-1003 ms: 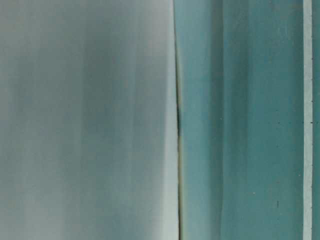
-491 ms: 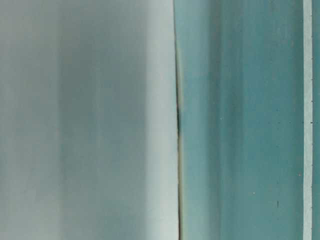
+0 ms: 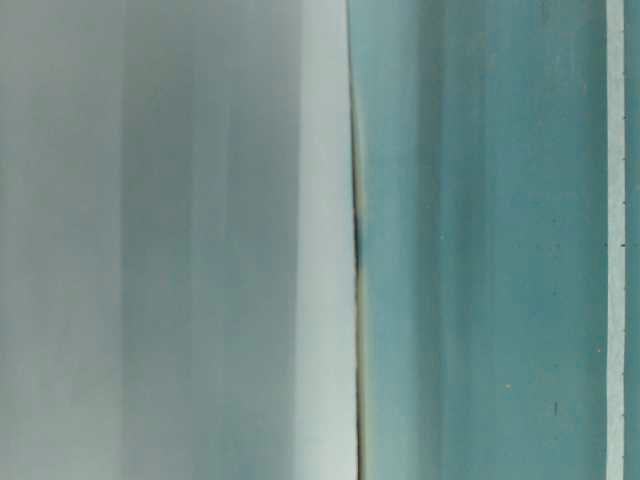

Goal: Lift the large metal rail with both hands.
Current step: 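Lift the silver rail off the table with both grippers together, then lower the held rail back onto the table with both grippers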

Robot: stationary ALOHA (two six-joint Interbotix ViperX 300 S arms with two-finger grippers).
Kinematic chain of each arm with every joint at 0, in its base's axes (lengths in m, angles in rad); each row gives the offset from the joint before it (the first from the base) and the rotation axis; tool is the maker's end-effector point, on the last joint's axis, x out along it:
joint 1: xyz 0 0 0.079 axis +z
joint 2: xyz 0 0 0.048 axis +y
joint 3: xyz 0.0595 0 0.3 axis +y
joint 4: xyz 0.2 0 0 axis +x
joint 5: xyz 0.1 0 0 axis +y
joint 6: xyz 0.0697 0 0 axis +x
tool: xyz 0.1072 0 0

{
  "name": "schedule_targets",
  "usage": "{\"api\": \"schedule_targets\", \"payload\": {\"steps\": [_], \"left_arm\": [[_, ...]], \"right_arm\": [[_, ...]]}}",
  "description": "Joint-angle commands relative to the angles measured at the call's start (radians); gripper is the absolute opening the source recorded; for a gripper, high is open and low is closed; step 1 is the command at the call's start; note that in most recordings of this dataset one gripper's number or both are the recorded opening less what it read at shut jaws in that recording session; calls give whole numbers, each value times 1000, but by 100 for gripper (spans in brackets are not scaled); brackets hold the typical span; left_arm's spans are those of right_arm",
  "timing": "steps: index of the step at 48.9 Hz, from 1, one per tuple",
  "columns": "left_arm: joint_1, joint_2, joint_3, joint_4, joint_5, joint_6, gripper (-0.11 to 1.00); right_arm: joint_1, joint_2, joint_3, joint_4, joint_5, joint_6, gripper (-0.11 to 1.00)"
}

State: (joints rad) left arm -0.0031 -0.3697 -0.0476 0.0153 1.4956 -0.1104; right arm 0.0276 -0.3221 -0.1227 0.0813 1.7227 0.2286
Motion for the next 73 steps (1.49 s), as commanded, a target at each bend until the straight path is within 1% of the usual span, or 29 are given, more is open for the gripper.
{"api": "schedule_targets", "payload": {"steps": [1, 12, 18, 23, 26, 34, 40, 46, 55, 60, 66, 73], "left_arm": [[9, -3, -46, 11, -18, -14, 36], [14, -3, -40, 11, -18, -11, 36], [15, -3, -8, 11, -29, -12, 36], [14, -6, 54, 11, -51, -20, 36], [12, -9, 101, 11, -83, -20, 36], [15, -37, 259, 11, -225, -26, 36], [15, -55, 376, 11, -284, -26, 36], [15, -58, 469, 11, -328, -23, 36], [28, -54, 595, 11, -476, -17, 36], [44, -51, 666, 11, -540, -17, 36], [46, -40, 724, 11, -583, -26, 36], [48, -29, 772, 11, -649, -29, 36]], "right_arm": [[-6, 0, -3, 9, -17, 32, 38], [-9, -6, 9, 9, -17, 31, 38], [-12, -8, 48, 9, -21, 26, 38], [-12, -9, 120, 9, -31, 21, 38], [-12, -14, 183, 11, -46, 20, 38], [-12, -25, 334, 9, -81, 3, 38], [-12, -41, 431, 9, -170, -9, 38], [-12, -44, 523, 0, -278, -23, 38], [-18, -26, 647, -8, -394, -48, 38], [-21, -20, 692, -8, -476, -64, 38], [-25, -6, 741, -8, -557, -97, 38], [-29, 26, 773, -9, -604, -123, 38]]}}
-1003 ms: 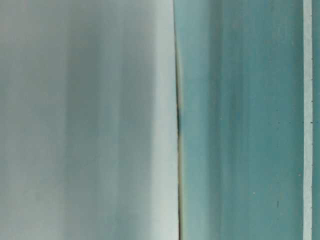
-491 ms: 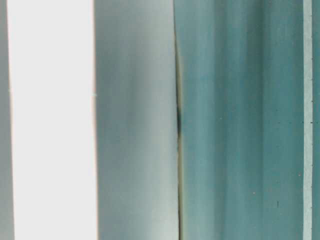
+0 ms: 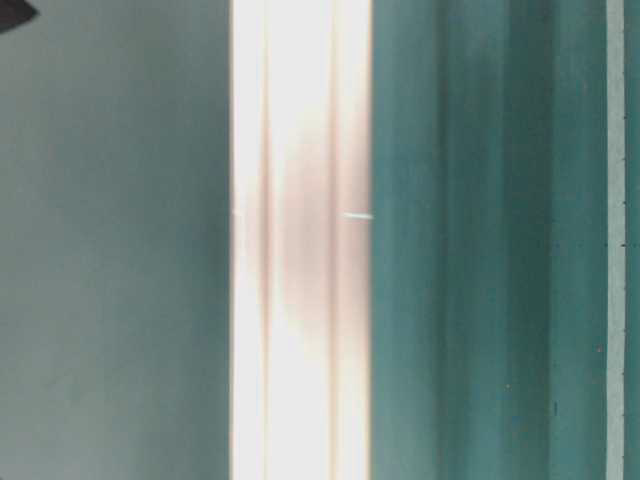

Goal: Lift the large metal rail with both hands.
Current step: 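Lower the held rail back onto the table with both grippers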

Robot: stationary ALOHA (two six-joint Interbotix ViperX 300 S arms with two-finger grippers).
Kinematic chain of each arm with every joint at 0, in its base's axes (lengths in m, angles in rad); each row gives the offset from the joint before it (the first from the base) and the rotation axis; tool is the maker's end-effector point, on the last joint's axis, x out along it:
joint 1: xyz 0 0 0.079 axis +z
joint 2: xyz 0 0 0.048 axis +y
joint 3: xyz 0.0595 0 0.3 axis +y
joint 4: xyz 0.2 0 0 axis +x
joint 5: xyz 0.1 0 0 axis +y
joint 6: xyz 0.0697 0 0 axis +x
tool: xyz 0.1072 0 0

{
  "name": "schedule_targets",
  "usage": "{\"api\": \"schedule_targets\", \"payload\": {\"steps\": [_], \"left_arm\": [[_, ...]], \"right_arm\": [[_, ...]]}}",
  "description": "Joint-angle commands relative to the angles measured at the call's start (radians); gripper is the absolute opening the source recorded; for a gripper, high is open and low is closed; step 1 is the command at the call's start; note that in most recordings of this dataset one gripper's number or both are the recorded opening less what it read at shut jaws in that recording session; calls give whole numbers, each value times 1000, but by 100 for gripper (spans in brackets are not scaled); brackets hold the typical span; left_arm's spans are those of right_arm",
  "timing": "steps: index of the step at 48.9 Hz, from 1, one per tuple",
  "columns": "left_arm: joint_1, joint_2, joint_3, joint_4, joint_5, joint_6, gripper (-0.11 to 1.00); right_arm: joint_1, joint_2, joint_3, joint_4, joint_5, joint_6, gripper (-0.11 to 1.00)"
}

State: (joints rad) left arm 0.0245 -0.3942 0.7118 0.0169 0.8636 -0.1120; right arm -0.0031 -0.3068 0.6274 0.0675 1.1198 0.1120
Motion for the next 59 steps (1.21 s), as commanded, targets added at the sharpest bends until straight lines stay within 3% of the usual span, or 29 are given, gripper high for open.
{"api": "schedule_targets", "payload": {"steps": [1, 17, 30, 59], "left_arm": [[21, -3, 18, 9, -29, -28, 36], [23, 80, 120, 9, -173, -48, 36], [23, 133, 170, 9, -268, -95, 36], [23, 189, 244, 9, -399, -98, 36]], "right_arm": [[0, 15, 26, 3, -6, -9, 38], [-12, 106, 72, -6, -140, -80, 38], [-12, 163, 94, -6, -218, -98, 38], [-9, 207, 150, 0, -339, -103, 38]]}}
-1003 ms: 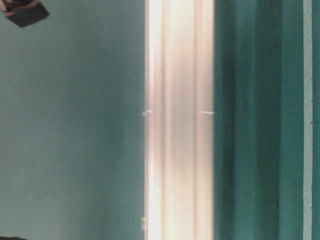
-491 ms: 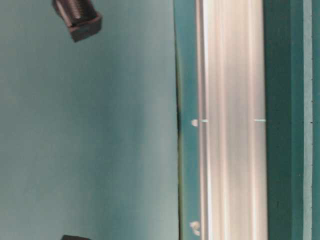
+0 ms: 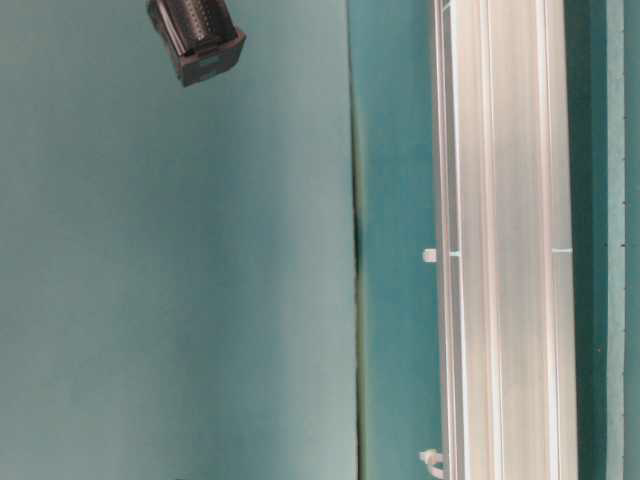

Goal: Lift the large metal rail with both hands.
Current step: 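Lower the held rail back onto the table with both grippers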

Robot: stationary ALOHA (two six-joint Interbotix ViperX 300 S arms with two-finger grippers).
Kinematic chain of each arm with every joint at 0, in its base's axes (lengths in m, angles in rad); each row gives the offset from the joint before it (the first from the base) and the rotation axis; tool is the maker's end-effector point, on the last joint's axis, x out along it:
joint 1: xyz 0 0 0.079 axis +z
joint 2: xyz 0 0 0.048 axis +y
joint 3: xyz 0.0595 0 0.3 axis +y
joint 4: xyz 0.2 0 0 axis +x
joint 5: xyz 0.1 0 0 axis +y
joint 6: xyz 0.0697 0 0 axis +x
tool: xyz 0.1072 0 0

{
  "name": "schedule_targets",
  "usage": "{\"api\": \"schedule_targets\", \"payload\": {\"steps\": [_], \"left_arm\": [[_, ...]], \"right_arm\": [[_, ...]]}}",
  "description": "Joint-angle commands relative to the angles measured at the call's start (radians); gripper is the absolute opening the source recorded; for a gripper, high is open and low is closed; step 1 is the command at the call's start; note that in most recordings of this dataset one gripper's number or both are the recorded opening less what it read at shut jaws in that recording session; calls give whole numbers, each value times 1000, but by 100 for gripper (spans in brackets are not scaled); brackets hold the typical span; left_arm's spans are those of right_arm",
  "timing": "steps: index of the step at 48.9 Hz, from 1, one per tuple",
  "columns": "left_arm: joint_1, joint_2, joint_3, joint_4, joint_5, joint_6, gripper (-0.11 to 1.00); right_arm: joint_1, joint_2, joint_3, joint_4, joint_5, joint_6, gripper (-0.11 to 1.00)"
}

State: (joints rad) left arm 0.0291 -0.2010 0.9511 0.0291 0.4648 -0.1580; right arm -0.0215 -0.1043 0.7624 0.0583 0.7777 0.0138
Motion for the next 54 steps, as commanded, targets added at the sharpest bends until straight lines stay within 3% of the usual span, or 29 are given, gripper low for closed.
{"api": "schedule_targets", "payload": {"steps": [1, 41, 54], "left_arm": [[18, -3, 5, -3, -3, -52, 36], [14, 31, 2, -3, -49, -66, 36], [-11, 35, 2, -3, -63, -117, 36]], "right_arm": [[9, 5, 18, 11, 0, -5, 38], [29, 58, 57, 25, -94, -6, 38], [29, 61, 60, 26, -110, -5, 38]]}}
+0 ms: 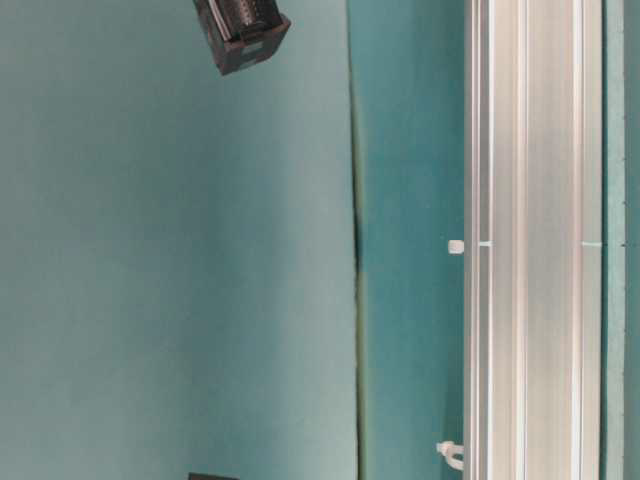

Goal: Lift the large metal rail with both hands.
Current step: 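Hold the rail on the table, then open both grippers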

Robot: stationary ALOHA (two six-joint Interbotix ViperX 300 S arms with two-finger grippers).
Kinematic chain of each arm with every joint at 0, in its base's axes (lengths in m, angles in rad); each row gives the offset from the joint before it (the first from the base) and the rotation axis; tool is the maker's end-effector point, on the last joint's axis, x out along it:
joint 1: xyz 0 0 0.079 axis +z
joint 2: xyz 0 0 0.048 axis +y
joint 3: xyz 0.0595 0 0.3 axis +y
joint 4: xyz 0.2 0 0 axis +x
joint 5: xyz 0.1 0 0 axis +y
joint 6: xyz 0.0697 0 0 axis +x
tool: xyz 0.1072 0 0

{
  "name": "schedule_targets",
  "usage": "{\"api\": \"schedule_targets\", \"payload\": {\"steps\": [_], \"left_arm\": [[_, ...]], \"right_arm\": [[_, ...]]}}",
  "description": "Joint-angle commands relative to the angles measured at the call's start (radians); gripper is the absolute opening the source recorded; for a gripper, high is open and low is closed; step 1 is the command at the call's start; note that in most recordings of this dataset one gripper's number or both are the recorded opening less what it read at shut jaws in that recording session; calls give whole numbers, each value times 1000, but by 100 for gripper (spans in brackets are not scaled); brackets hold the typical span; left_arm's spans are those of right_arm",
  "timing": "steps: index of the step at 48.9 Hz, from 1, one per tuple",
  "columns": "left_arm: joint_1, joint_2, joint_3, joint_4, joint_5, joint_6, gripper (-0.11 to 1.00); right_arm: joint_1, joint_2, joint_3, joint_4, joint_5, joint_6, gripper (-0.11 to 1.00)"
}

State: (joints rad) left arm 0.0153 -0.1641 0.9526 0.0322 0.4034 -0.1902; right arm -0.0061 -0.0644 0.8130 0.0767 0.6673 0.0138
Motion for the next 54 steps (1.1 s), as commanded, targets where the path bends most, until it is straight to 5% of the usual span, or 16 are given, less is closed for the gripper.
{"api": "schedule_targets", "payload": {"steps": [1, 31, 54], "left_arm": [[2, -2, 2, -6, -2, -84, 36], [-8, -2, 21, -6, -5, -75, 36], [-15, -3, 12, -6, -80, 0, 36]], "right_arm": [[14, 21, 9, 8, 0, -5, 38], [15, 20, 18, 8, -3, 2, 38], [12, 6, 40, 9, -57, 15, 38]]}}
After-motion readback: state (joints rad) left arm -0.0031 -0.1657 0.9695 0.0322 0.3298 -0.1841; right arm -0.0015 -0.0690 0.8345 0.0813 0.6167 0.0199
